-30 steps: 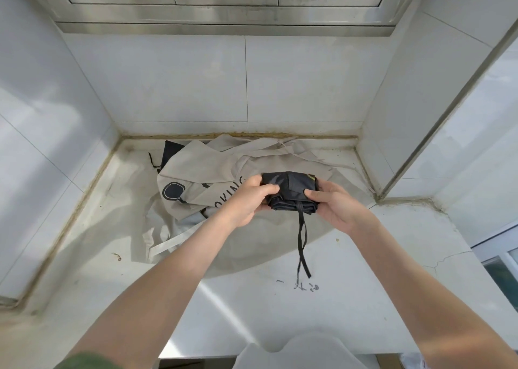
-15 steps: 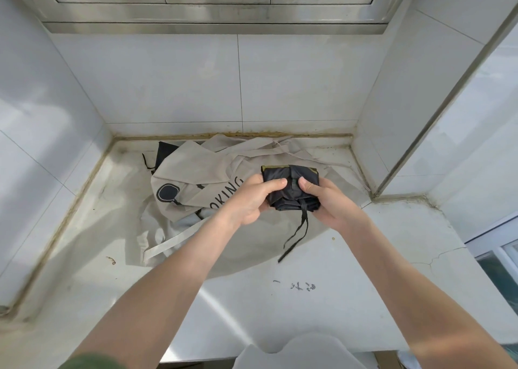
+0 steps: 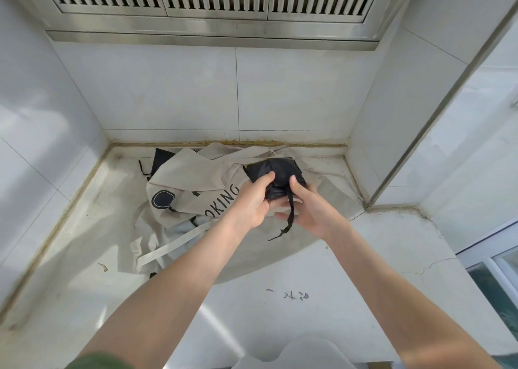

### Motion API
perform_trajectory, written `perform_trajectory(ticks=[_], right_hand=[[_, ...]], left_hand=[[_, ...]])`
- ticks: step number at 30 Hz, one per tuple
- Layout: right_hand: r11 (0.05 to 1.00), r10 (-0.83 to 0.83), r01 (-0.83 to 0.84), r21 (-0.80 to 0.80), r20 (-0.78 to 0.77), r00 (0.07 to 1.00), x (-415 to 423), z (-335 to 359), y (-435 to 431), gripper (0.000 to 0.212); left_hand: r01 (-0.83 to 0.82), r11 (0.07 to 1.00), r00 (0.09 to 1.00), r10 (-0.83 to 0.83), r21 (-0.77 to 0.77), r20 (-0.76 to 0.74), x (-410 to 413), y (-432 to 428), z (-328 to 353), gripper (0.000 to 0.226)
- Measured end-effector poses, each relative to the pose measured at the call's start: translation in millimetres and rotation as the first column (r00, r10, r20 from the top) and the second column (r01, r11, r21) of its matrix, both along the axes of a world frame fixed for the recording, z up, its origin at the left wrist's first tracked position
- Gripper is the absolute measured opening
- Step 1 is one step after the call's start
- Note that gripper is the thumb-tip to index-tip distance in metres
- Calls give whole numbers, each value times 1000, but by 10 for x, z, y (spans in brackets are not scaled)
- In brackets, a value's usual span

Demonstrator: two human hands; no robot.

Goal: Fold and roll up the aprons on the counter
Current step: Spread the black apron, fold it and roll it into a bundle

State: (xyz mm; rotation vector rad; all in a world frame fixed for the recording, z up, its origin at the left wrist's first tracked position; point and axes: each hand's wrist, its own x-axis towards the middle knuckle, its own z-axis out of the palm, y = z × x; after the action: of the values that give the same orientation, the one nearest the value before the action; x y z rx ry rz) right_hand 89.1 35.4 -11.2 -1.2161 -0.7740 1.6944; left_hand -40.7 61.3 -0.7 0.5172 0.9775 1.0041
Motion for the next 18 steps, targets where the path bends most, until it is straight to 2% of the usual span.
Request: perform_trajectory(ticks=[1, 3, 5, 6, 8, 14, 16, 18], right_hand=[[1000, 12, -12, -1, 57, 998, -43, -1, -13, 54], [996, -80, 69, 55, 229, 970, -124, -34, -21, 40], [967, -223, 143, 210, 429, 875, -181, -61, -9, 19], [949, -256, 115, 295, 504, 825, -197, -59, -7, 11], [922, -239, -13, 386, 595, 767, -233, -33, -29, 15], [940, -86, -182, 288, 716, 693, -180, -39, -17, 31], [941, -57, -228, 252, 778, 626, -134, -57, -3, 30], [936, -72, -254, 244, 838, 541, -92, -62, 6, 28]], left_hand=[[-47, 999, 999, 47, -5, 15, 2, 36, 1, 17], [-118, 993, 993, 118, -4, 12, 11, 93, 8, 13], [-165, 986, 986, 165, 2, 12, 30, 123, 16, 13], [-178, 984, 984, 178, 0, 13, 44, 126, 20, 13], [-201, 980, 979, 201, -2, 7, 56, 119, 34, 14], [-199, 980, 980, 199, 29, 0, -19, 148, 5, 11], [-167, 983, 986, 167, 78, 3, -90, 157, -10, 14], [-99, 984, 992, 110, 147, -68, -150, 153, -55, 22]])
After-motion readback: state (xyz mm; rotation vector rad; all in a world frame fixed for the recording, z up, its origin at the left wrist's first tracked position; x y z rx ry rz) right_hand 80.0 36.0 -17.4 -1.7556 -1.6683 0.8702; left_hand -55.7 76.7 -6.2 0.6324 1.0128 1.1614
